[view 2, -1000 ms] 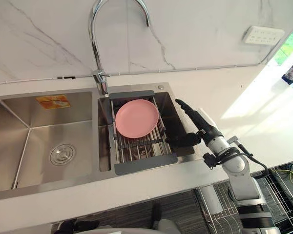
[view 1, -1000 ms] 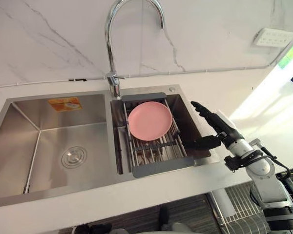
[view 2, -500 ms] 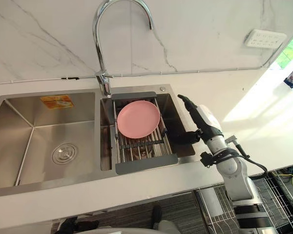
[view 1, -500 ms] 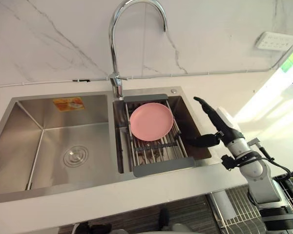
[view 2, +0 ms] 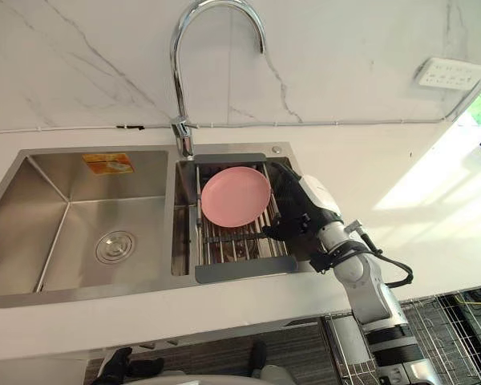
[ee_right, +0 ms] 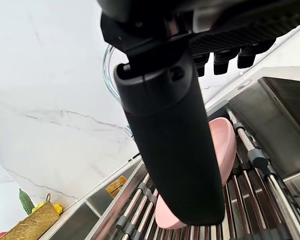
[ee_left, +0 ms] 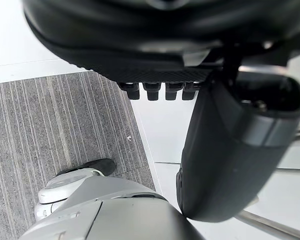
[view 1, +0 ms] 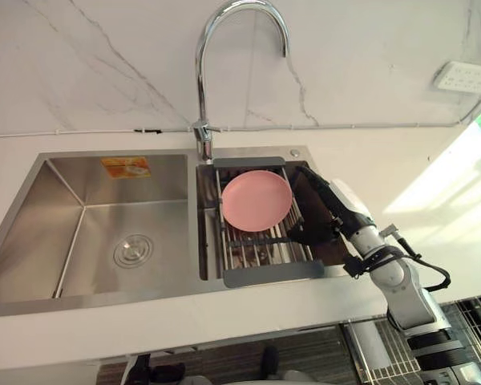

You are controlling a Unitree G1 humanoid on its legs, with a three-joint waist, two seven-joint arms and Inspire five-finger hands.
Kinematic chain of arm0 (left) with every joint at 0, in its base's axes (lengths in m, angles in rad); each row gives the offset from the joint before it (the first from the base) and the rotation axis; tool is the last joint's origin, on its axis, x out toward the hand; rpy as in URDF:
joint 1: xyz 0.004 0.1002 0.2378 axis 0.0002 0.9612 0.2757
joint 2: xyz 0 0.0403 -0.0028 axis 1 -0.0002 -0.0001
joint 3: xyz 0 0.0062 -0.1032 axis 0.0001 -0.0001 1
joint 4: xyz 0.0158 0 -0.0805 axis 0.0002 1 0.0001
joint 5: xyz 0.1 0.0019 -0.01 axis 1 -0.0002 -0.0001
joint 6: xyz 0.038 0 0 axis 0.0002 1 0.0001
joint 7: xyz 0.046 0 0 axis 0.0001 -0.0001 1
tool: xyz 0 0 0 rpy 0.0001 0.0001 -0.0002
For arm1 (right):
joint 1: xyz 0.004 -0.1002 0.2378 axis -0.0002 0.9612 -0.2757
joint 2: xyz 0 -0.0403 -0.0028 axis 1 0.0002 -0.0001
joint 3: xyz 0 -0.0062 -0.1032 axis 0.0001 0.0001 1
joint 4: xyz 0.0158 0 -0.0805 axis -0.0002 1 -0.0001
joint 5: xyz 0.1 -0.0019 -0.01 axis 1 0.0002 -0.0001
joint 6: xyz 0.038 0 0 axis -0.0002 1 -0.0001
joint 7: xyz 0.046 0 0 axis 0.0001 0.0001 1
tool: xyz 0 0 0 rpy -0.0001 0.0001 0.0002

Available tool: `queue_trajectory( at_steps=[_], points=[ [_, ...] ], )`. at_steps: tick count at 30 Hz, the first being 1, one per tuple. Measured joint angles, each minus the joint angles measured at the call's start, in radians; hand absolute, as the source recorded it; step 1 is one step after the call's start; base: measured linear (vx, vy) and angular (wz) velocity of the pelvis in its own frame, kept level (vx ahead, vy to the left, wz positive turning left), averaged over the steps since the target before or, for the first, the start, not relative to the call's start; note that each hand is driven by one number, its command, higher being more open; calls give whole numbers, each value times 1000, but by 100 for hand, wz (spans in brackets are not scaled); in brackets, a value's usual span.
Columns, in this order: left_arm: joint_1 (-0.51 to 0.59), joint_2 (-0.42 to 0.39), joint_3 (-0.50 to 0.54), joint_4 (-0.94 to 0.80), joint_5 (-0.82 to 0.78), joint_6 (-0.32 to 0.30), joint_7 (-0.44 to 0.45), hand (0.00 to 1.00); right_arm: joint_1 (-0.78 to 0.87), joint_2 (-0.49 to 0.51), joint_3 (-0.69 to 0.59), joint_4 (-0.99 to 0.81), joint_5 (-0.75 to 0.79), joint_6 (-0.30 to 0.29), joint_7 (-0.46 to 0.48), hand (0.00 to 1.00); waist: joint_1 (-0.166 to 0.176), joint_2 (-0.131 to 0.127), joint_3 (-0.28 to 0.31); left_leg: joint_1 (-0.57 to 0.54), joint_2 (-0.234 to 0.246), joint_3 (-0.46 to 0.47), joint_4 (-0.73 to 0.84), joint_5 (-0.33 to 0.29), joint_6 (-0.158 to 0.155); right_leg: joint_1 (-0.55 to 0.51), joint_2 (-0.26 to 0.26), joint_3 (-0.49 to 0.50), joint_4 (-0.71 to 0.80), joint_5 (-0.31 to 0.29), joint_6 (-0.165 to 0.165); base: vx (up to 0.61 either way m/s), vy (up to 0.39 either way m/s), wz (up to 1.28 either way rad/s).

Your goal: Walk over to the sink, pick up the cup, carry it to the dishwasher, place the cup inside the dishwasher, then close the dishwasher door

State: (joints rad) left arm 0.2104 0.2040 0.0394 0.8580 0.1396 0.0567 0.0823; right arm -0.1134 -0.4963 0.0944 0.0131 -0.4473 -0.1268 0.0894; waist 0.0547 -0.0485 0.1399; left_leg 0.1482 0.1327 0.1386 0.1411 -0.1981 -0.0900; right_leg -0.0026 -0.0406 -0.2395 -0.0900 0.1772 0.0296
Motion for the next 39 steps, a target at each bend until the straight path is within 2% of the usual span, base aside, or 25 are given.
queue_trajectory(
  at_steps=[4,13,21,27,39],
  points=[
    [0,0,-1,-1,2,-4,-1,100,-12,0,11,24,-74,-8,-5,100,3,0,0,-2,0,-5,-1,3,-1,0,-1,-6,0,-1,-1,-8,13,4],
    [0,2,-13,-13,39,-19,-19,100,-73,-2,120,104,-218,-47,-28,100,16,0,0,-6,-1,-19,-1,7,-2,3,-4,-19,0,-2,-2,-5,11,4],
    [2,23,-48,-29,50,-26,-47,100,-134,-27,199,181,-384,-90,-138,100,27,0,1,-8,-2,-39,-1,11,-4,14,-9,-40,0,-11,0,-3,12,7],
    [3,31,-72,-36,58,-43,-62,100,-163,-47,249,229,-453,-128,-208,100,47,1,2,-9,-2,-50,-1,13,-6,19,-10,-53,0,-14,0,0,14,6],
    [4,41,-90,-37,99,-60,-65,100,-242,-56,304,333,-528,-128,-303,100,55,5,7,-8,-4,-60,-2,15,-5,26,-12,-61,0,-11,-3,-1,3,1]
  ],
)
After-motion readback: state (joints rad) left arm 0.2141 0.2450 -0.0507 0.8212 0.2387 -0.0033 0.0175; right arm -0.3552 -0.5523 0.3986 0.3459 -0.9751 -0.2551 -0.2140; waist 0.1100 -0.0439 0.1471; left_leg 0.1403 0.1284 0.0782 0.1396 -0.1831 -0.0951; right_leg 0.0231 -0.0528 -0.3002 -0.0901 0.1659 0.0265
